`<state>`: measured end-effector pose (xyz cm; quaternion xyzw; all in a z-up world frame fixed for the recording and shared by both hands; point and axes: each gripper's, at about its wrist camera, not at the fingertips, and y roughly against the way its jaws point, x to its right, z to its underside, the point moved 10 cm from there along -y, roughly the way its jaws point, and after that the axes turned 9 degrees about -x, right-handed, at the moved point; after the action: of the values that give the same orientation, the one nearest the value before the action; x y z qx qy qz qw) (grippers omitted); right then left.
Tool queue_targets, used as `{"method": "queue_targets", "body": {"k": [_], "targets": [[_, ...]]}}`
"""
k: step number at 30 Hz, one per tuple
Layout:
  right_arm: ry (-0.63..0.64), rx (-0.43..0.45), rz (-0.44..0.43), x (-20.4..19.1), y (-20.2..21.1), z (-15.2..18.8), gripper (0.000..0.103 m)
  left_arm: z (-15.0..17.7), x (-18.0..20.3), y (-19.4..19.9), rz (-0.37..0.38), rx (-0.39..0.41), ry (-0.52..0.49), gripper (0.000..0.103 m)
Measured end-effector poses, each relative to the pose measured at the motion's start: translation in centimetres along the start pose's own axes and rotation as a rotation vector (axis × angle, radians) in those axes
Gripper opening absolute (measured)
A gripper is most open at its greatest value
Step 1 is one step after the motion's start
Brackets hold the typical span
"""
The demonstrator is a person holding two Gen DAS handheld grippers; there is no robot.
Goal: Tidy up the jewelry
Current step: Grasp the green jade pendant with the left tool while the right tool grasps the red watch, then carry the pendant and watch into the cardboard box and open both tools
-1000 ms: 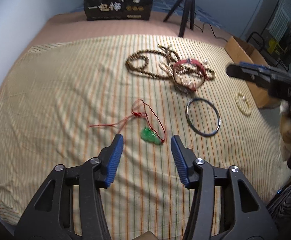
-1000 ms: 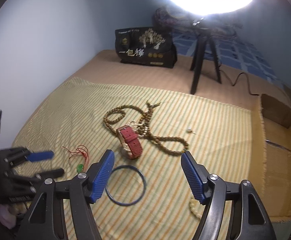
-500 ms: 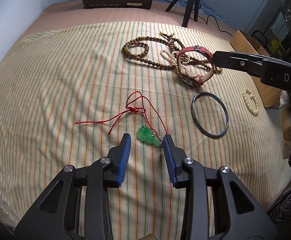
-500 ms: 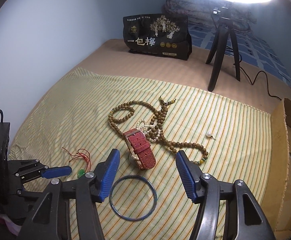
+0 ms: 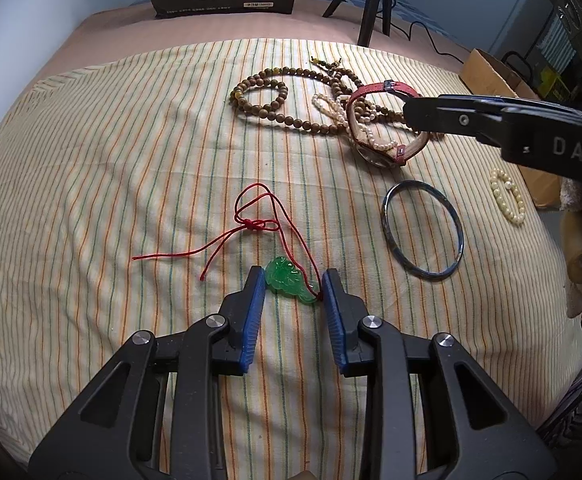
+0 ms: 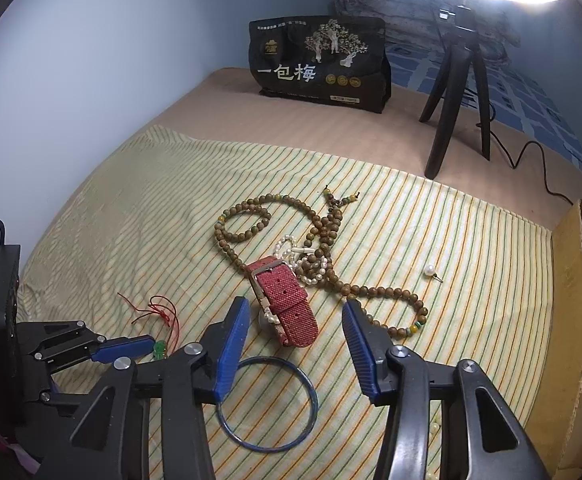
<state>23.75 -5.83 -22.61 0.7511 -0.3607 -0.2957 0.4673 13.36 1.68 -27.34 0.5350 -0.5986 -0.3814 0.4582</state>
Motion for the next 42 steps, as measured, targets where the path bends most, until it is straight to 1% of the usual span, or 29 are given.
{"method": "queue_targets", "body": {"k": [5,6,9,11,13,14,15,18,26,36,39,42], "targets": [[0.007,0.000,0.024,0.1,-0.5,-0.2,0.038,0.1,0.2,0.0,-0.001,0.002,0.001,0.028],[0.008,0.000,0.025,0.1,-0.5,-0.2,0.035,0.1,0.2,0.0,-0.001,0.002,0.001,0.028],[0.009,0.004,0.009,-0.1,-0.6,-0.3,0.025,0.1,0.3,0.1,0.002,0.002,0.002,0.028],[0.005,0.010,-0.009,-0.2,-0.5,-0.4,0.022,0.3,0.1,0.3,0.004,0.003,0.003,0.027],[-0.002,0.013,-0.027,-0.3,-0.4,-0.4,0.021,0.2,0.2,0.3,0.004,0.004,0.003,0.027],[-0.011,0.015,-0.043,-0.3,-0.3,-0.5,0.021,0.3,0.1,0.4,0.003,0.004,0.005,0.021],[-0.019,0.016,-0.055,-0.4,-0.3,-0.5,0.020,0.3,0.0,0.5,0.000,0.005,0.007,0.007],[-0.031,0.023,-0.074,-0.5,-0.2,-0.5,0.020,0.3,-0.4,0.7,-0.001,0.008,0.018,0.008],[-0.017,0.062,-0.063,-1.2,1.2,-0.6,0.019,0.6,-1.5,0.8,-0.002,0.014,0.043,0.008],[0.003,0.094,-0.053,-1.7,2.6,-0.6,0.019,0.4,-1.9,0.9,-0.009,0.030,0.045,0.008],[0.002,0.110,-0.052,-1.5,3.3,-0.7,0.019,0.4,-1.7,1.8,-0.004,0.050,0.047,0.008],[-0.007,0.129,-0.059,-1.2,4.3,-0.9,0.019,0.2,-1.4,3.2,-0.003,0.088,0.037,0.008]]}}
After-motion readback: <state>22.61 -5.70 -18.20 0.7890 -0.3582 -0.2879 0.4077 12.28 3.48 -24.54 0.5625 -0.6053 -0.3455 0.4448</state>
